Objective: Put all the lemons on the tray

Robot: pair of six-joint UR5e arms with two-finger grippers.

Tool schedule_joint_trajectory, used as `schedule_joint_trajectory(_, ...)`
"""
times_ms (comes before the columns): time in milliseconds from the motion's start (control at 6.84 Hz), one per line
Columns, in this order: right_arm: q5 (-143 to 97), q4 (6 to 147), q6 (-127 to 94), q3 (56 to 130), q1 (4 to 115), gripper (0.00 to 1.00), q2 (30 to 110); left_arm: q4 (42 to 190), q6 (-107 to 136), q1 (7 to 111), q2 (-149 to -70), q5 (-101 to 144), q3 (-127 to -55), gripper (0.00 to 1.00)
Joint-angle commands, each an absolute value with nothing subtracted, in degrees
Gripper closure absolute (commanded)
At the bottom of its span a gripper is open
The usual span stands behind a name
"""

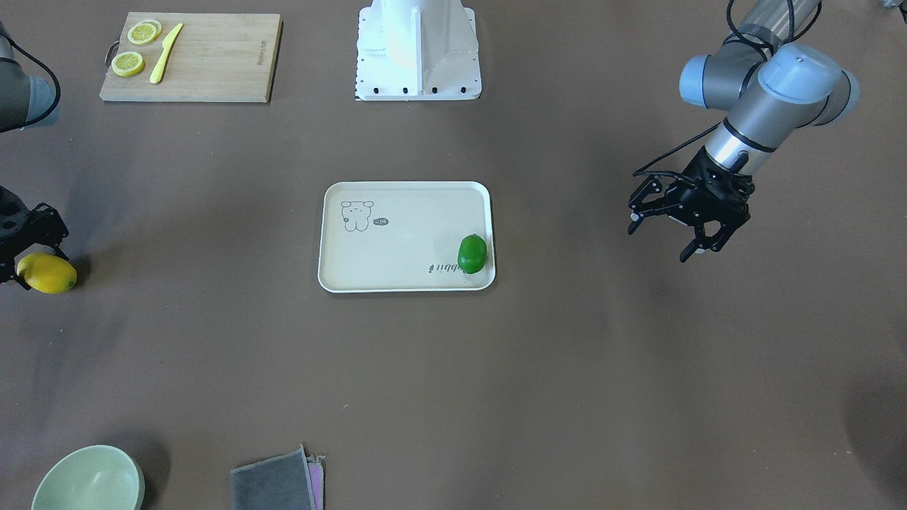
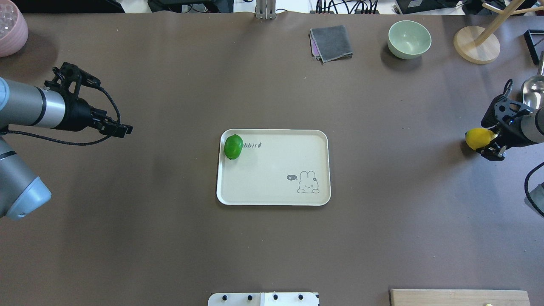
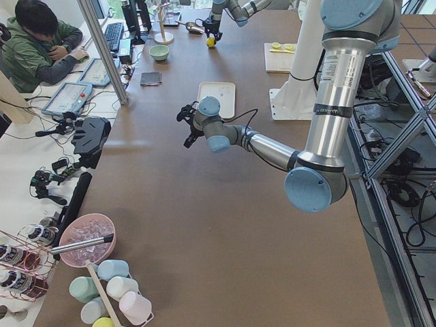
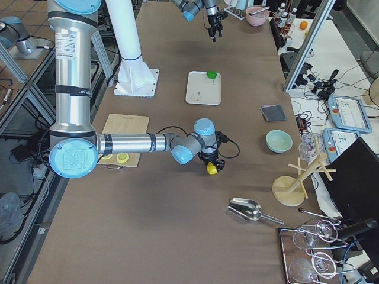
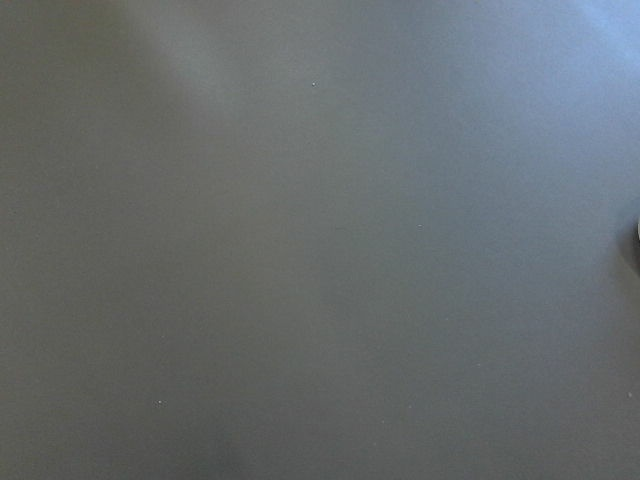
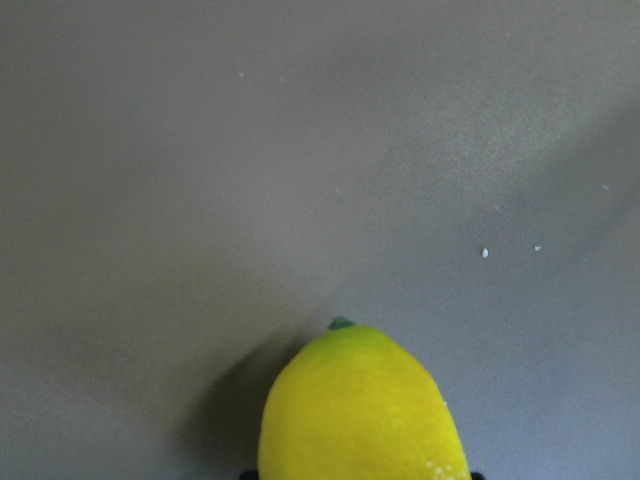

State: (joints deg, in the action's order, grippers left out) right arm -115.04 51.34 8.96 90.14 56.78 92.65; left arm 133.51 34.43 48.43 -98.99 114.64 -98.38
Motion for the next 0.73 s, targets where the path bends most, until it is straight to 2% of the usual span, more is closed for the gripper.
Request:
schedule_joint_trajectory(0, -115.40, 52.55, -6.39, 93.15, 56.87, 1.00, 89.85, 133.51, 34.63, 48.43, -99.14, 114.61, -98.35, 0.02)
schedule_joint_trajectory(292, -121.08, 59.38, -29.75, 96.06, 51.10, 1.00, 81.18, 133.51, 34.72, 48.43, -99.23, 114.61, -98.35, 0.02)
schedule_joint_trajectory(585, -120.25, 60.20, -52.99, 95.10, 41.26, 1.00, 69.83, 133.51, 34.80, 48.34, -99.40, 114.61, -98.35, 0.02)
